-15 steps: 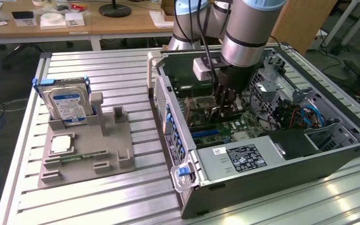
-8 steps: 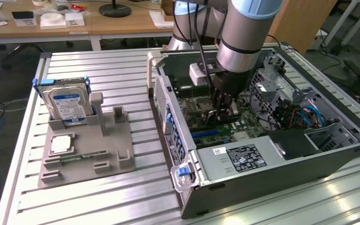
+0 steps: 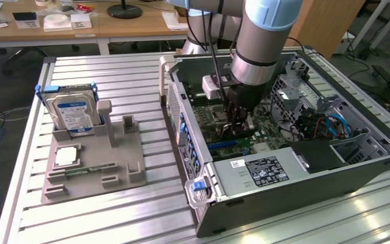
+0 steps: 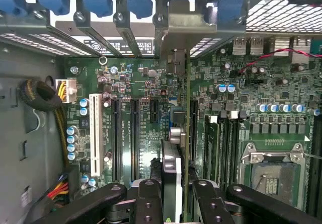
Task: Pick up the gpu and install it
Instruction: 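Insert the gpu into the slot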
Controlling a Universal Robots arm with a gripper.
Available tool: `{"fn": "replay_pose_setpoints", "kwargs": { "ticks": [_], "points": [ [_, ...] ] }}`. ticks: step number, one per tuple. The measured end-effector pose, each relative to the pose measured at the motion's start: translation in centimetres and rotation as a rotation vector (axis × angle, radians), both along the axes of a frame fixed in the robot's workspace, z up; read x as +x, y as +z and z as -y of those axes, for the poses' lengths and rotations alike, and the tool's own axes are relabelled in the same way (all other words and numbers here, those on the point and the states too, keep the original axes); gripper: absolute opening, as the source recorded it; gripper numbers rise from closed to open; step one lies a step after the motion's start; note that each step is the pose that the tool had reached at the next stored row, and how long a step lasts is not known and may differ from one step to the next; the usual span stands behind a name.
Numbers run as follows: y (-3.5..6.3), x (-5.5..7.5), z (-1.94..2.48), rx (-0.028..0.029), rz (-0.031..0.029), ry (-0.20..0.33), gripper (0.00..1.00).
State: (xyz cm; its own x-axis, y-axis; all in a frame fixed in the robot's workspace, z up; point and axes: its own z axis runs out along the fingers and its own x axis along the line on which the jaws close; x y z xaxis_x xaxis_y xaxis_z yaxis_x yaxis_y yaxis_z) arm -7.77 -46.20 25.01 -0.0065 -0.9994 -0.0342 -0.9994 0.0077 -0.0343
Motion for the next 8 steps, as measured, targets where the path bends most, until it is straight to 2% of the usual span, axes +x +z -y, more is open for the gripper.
{"fn": "replay_pose_setpoints", "kwargs": {
  "ticks": [8],
  "points": [
    [-0.16,-0.29,0.00,0.0015,0.0002,0.000,0.28]
  ]
}}
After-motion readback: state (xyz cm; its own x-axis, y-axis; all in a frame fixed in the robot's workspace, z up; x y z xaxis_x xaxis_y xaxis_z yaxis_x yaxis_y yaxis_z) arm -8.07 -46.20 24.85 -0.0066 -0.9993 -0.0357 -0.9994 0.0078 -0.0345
